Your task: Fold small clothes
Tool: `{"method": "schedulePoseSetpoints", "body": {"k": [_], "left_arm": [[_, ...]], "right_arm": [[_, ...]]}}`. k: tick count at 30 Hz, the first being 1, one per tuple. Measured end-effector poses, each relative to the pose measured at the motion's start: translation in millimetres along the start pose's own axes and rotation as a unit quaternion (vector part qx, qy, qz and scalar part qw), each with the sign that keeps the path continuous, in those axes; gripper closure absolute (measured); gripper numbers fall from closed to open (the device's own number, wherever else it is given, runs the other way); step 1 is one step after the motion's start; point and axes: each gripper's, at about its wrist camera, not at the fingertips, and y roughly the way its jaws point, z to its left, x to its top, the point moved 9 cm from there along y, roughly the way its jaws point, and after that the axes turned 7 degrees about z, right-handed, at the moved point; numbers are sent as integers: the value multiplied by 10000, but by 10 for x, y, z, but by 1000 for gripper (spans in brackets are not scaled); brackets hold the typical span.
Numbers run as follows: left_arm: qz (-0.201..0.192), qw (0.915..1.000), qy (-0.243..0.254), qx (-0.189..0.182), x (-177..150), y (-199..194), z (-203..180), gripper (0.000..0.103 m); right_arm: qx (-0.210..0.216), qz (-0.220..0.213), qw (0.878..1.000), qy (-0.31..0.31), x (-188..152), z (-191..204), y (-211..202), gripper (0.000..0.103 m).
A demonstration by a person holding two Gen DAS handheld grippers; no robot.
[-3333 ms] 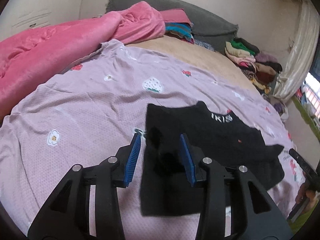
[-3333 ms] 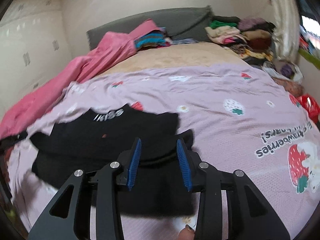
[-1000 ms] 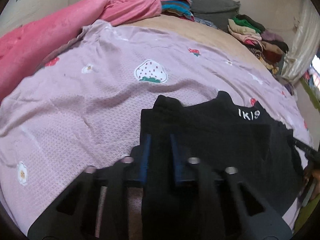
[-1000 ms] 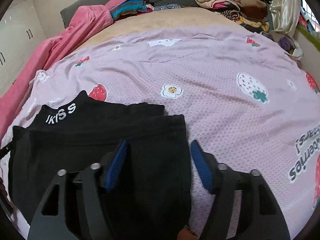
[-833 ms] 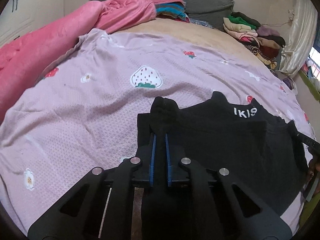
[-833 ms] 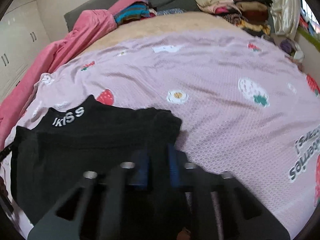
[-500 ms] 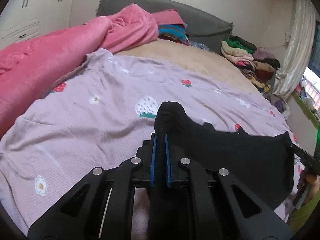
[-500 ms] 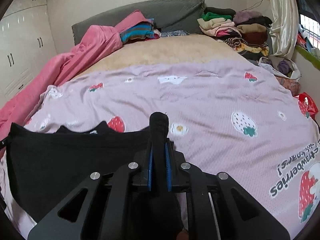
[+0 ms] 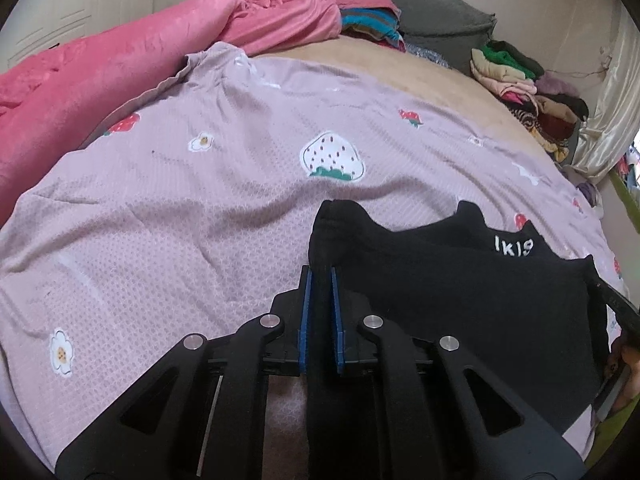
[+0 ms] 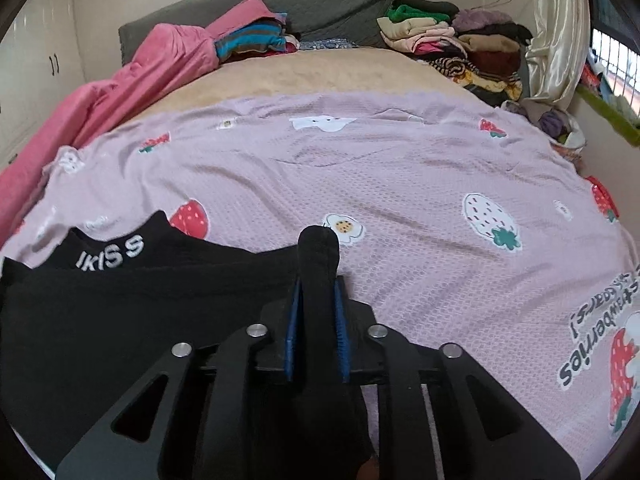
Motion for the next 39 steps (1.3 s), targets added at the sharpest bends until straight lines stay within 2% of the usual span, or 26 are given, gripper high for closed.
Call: {"method": "schedulePoseSetpoints", "body": {"k": [1, 2, 3, 5, 8, 11, 18, 21, 25, 30, 32, 34, 39], "left_arm": [[13, 10000, 9, 20, -21, -5, -5, 99], [31, 10000, 23, 53, -38, -4, 2, 99], [38, 9999, 45, 87, -64, -14, 11, 99], [27, 9999, 64, 129, -91, -44, 27, 97], [1, 9998, 81, 165, -152, -144, 28, 94], [-36, 9995, 189, 230, -221, -278, -3, 91], [-236, 9991, 221, 265, -283, -532, -79, 73], [-226, 9992, 245, 218, -363, -585, -143, 73], [-192, 9990, 366, 176, -475, -620, -256, 56], [-103, 9985, 524, 127, -640, -643, -405, 53], [-61, 9982, 583, 107, -712, -648, -461, 49], [-43, 9980, 620, 78, -763, -648, -501, 45], [28, 9971, 743, 161, -877, -641, -565, 43]], "right_arm": [[-10, -10, 10000, -2, -7, -4, -2, 84], [-61, -23, 10000, 31, -21, -29, -18, 74], [-68, -30, 10000, 64, -38, -52, -33, 71], [-16, -48, 9999, 119, -64, -81, -87, 69], [55, -135, 9998, 152, -111, -108, -235, 62], [124, -242, 9996, 99, -169, -86, -404, 61], [450, -303, 9985, -115, -351, 94, -744, 58], [595, -306, 9975, -239, -438, 166, -870, 58], [722, -254, 9961, -446, -579, 266, -958, 55], [797, -92, 9955, -509, -792, 354, -957, 53], [896, -10, 9946, -515, -871, 390, -938, 52], [913, 16, 9943, -542, -934, 422, -936, 50], [978, 75, 9935, -574, -1025, 455, -954, 43]]}}
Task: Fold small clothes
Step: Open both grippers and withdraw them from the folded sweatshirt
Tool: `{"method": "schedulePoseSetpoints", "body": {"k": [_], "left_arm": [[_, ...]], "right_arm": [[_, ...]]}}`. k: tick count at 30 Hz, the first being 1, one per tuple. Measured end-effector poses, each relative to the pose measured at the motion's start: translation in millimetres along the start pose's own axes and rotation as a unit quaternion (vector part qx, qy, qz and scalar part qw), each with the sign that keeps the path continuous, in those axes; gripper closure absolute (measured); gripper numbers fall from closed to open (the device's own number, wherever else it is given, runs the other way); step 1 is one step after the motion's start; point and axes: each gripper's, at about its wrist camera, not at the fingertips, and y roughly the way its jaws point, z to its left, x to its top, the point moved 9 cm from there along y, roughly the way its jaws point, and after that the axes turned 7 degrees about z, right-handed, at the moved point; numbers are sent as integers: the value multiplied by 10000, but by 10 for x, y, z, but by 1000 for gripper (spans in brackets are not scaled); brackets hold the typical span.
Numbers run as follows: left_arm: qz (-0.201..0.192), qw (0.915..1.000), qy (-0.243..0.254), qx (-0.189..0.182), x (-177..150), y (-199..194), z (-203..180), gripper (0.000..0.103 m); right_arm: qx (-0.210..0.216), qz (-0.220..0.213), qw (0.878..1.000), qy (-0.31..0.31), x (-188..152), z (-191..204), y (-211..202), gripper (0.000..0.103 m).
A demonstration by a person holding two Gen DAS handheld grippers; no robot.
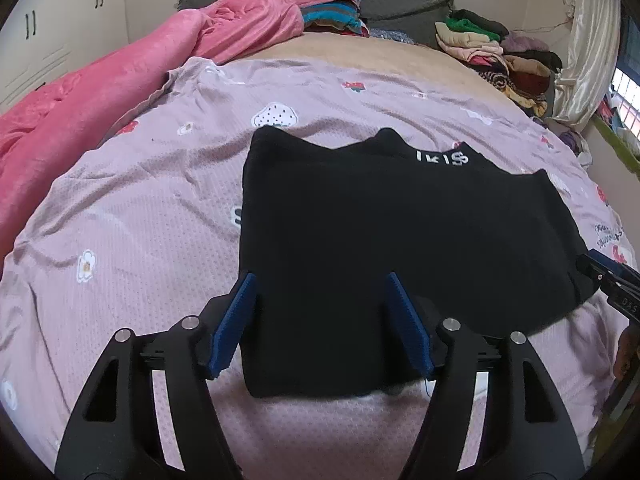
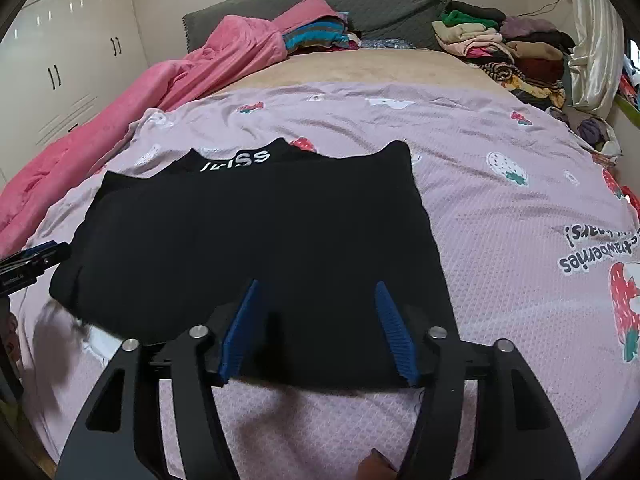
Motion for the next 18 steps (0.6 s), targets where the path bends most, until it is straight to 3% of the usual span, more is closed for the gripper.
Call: {"method": "schedulePoseSetpoints", "body": {"k": [3, 11, 18], "left_arm": [[11, 10000, 2, -26, -62, -30, -21, 35], [216, 9997, 71, 58, -219, 5, -41, 35], [782, 9968, -22, 154, -393, 221, 43, 31]], "right_arm": [[-8, 62, 9999, -78, -36, 22, 11, 40], [-49, 271, 9996, 16, -156, -19, 85, 32], [-112, 486, 9986, 179, -284, -132, 177, 32]]}}
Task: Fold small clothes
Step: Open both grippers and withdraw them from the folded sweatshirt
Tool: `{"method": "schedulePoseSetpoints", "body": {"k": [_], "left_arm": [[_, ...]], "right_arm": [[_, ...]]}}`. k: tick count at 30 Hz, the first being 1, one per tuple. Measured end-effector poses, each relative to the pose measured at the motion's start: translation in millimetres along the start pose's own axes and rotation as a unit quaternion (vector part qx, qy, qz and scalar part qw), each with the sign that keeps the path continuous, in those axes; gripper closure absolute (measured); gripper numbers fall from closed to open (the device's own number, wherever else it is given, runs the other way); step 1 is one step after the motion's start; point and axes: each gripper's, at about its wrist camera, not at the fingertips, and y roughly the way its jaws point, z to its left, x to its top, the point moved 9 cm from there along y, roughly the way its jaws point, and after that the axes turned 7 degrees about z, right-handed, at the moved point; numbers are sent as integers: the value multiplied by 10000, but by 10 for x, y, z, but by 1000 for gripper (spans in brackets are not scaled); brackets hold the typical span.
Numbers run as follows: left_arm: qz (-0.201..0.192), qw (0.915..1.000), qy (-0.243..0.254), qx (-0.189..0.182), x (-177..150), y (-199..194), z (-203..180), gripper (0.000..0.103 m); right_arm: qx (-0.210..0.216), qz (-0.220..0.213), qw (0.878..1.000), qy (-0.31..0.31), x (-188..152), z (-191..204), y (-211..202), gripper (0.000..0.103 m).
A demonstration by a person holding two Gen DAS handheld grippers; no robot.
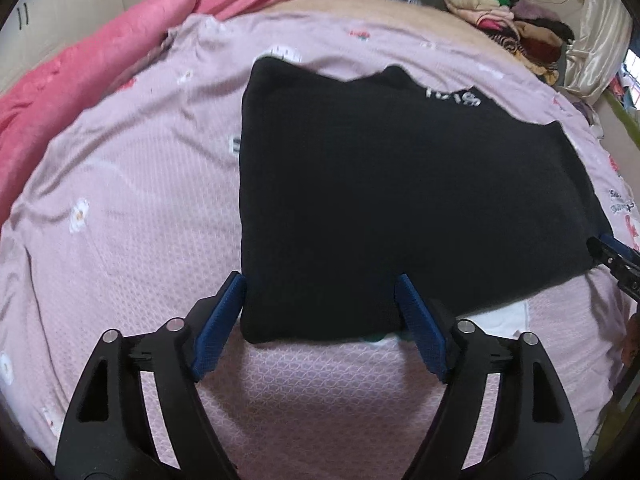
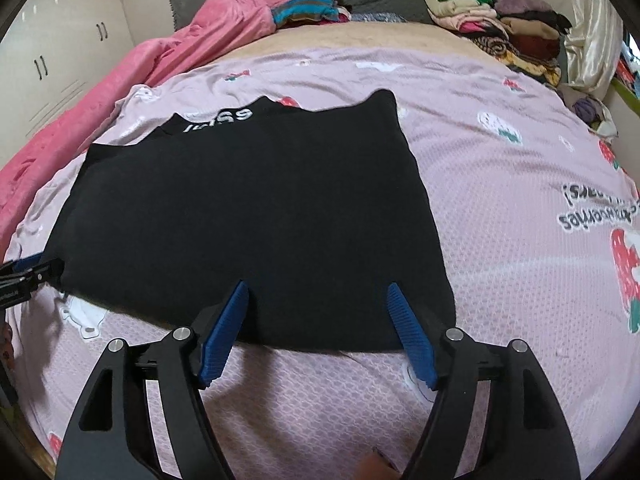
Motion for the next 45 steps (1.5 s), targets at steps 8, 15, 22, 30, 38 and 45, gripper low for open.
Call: {"method": "schedulePoseSetpoints", "body": {"k": [8, 15, 22, 30, 38, 45], "left_arm": [[108, 9994, -227, -233, -57, 4, 63, 25], [-374, 9984, -234, -347, -8, -258, 35, 12], [-664, 9959, -410, -450, 32, -402, 90, 10], [-857, 9908, -886, -567, 102, -480, 327, 10], [-978, 9851, -1290, -577, 130, -535, 616, 10], [-1148, 9829, -1424, -203, 168, -601, 837, 10]], "right_arm": [[-44, -10, 10000, 66, -73, -11, -39, 30], [-23, -345, 9994, -9, -69, 64, -263, 14], [44, -523, 9985, -150, 5, 226, -423, 8], [184, -710, 9960, -512, 51, 611, -560, 7], [353, -695, 9923, -962, 43, 1071, -523, 6], [452, -673, 9862, -1443, 8, 1514, -443, 6]]}}
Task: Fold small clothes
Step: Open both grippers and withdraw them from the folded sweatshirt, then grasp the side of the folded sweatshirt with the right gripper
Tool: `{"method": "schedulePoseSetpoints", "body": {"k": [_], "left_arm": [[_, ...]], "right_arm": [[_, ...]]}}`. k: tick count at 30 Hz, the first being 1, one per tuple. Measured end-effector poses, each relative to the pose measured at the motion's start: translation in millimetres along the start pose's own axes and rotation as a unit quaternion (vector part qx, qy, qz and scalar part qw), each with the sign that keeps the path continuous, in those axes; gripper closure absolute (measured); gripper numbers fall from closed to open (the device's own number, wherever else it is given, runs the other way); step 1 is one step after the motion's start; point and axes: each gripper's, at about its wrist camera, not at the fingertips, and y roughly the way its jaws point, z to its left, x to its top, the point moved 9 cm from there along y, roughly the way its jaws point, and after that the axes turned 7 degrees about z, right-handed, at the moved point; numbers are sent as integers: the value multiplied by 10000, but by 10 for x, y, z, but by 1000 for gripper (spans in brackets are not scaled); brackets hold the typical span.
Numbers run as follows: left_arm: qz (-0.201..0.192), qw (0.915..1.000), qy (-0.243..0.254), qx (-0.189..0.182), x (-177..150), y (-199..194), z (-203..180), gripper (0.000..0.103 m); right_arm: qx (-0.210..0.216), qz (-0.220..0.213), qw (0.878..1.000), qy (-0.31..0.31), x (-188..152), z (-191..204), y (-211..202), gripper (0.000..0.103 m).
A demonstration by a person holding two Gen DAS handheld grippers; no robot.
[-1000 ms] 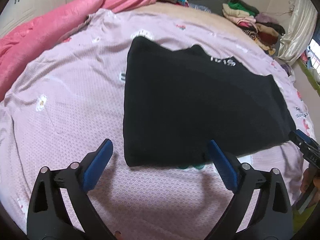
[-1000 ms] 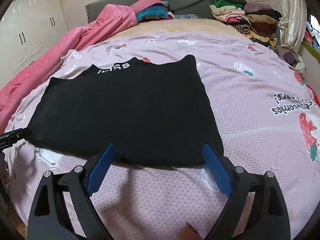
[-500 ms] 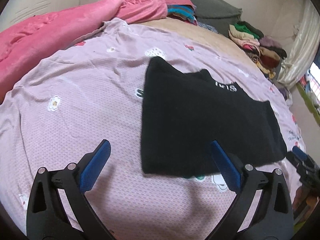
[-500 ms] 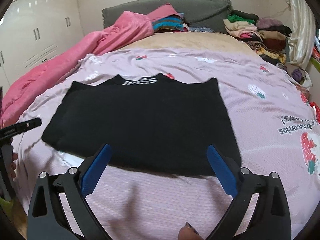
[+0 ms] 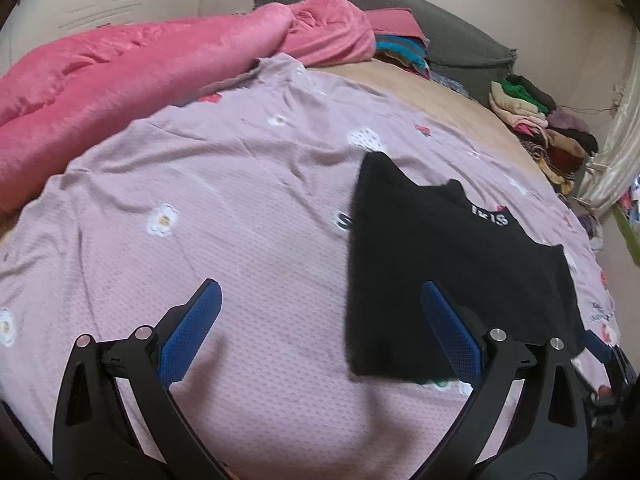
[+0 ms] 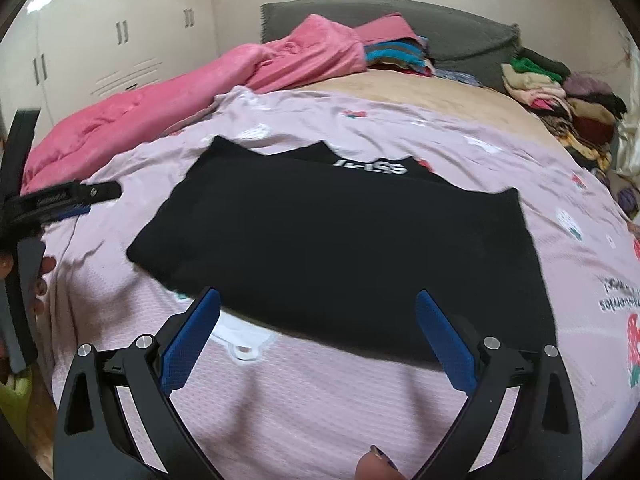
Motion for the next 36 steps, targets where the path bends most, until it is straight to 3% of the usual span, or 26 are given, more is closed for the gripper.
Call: {"method": "schedulePoseSetpoints", "body": {"k": [11, 20, 24, 34, 35, 36], "left_arm": [[154, 9996, -187, 149, 255, 256, 191, 10], [391, 9984, 52, 399, 452, 631, 172, 10], [362, 9973, 231, 603, 543, 736, 172, 10], [529, 9966, 315, 541, 611, 932, 139, 10], [543, 9970, 288, 466, 609, 945, 120, 10], [576, 9978, 227, 249, 599, 964, 81, 10]], "right_arm": [[-85, 212, 9935, -1118, 74, 704, 438, 5], [-665, 367, 9727, -2192, 140, 1149, 930, 5], [-879, 303, 9679, -2337, 243, 1220, 1071, 5], [-1230, -32, 9620, -2439, 516, 1259, 1234, 7], [-1248, -95, 9615, -2447, 541, 1256, 1230, 10], [-1239, -142, 9610, -2470, 555, 1254, 1224, 21]]}}
